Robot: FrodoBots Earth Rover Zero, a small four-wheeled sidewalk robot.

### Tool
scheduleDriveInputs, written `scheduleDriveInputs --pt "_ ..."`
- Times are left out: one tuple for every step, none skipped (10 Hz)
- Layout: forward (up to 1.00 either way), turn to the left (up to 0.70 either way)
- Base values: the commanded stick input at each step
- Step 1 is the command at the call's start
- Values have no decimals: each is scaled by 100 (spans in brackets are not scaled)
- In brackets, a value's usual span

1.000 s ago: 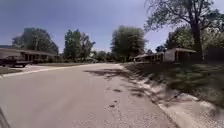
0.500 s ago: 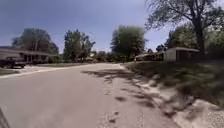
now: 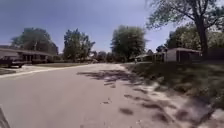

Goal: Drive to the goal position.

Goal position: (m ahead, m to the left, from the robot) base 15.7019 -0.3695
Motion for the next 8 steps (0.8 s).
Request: scheduleDriveInputs --pt "70 0" --pt "70 0" --pt "70 0" --pt "70 0" --pt "70 0" --pt "70 0" --pt "70 0" --pt "70 0"
